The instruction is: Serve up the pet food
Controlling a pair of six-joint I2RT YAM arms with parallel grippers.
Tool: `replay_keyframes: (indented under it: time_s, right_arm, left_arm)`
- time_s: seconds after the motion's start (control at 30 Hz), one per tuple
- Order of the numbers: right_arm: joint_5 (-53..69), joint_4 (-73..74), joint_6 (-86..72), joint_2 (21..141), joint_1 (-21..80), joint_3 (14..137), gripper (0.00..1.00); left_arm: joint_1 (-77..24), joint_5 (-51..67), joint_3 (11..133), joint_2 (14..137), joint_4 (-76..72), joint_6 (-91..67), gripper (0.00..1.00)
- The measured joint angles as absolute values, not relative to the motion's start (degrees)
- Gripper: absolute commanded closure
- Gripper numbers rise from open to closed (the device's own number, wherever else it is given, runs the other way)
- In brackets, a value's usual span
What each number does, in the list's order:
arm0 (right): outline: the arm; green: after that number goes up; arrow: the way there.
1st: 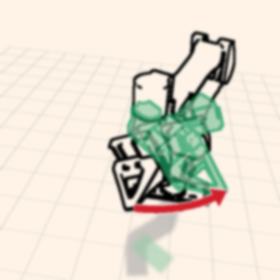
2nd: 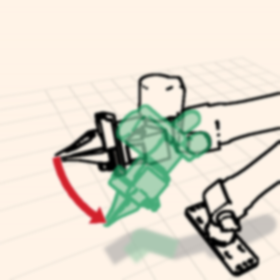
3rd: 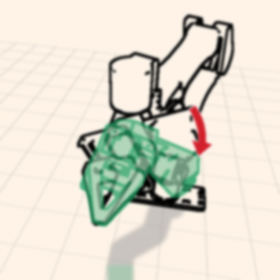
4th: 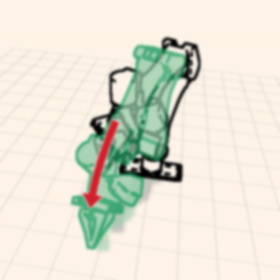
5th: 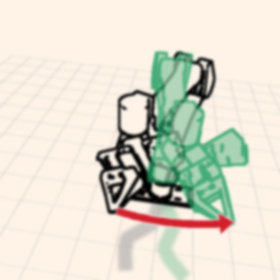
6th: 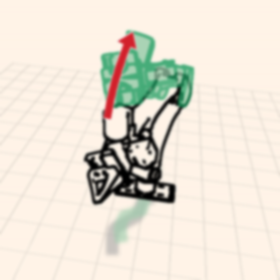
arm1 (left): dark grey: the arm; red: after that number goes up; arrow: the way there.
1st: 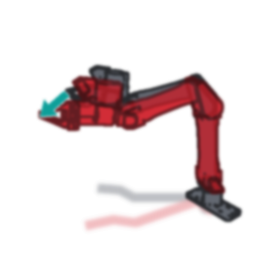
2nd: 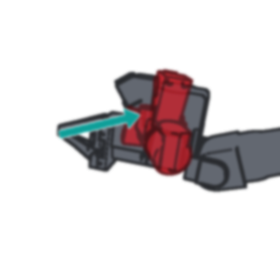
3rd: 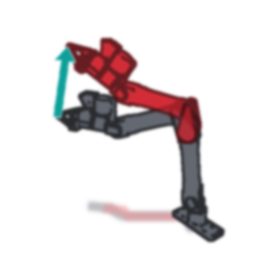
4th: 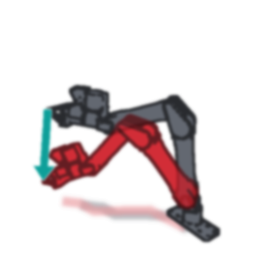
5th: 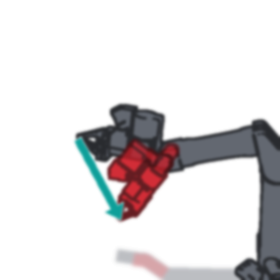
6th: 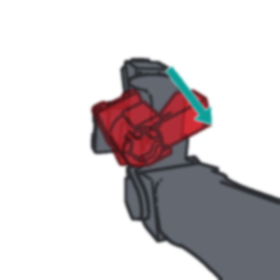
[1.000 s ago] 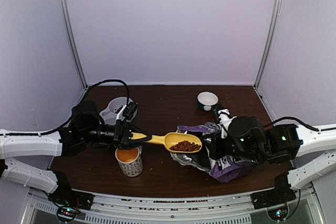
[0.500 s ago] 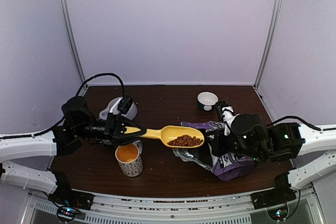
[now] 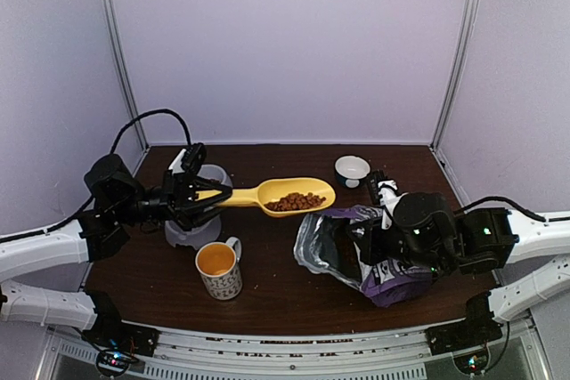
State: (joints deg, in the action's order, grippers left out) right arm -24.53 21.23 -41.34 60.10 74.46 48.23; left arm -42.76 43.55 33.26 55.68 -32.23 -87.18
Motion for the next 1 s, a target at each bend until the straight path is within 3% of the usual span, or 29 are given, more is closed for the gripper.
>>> replay_keyframes:
  time_s: [0.27, 0.63, 1.0]
  right_arm:
    - [-24.51, 21.26, -41.32, 60.01, 74.41, 48.23, 1.00]
    - [-24.51, 21.28, -40.93, 59.99, 74.35, 48.23, 1.00]
    - [-24.53, 21.28, -40.71, 59.99, 74.32, 48.23, 1.00]
  left_arm:
    - [-38.06, 41.69, 32.21, 53.65, -34.20, -90.91, 1.00]
    - [-13.87, 41.65, 18.76, 42.00, -26.55, -91.20, 1.00]
    - [2.20, 45.89, 12.51, 36.25, -18.61, -86.89, 1.00]
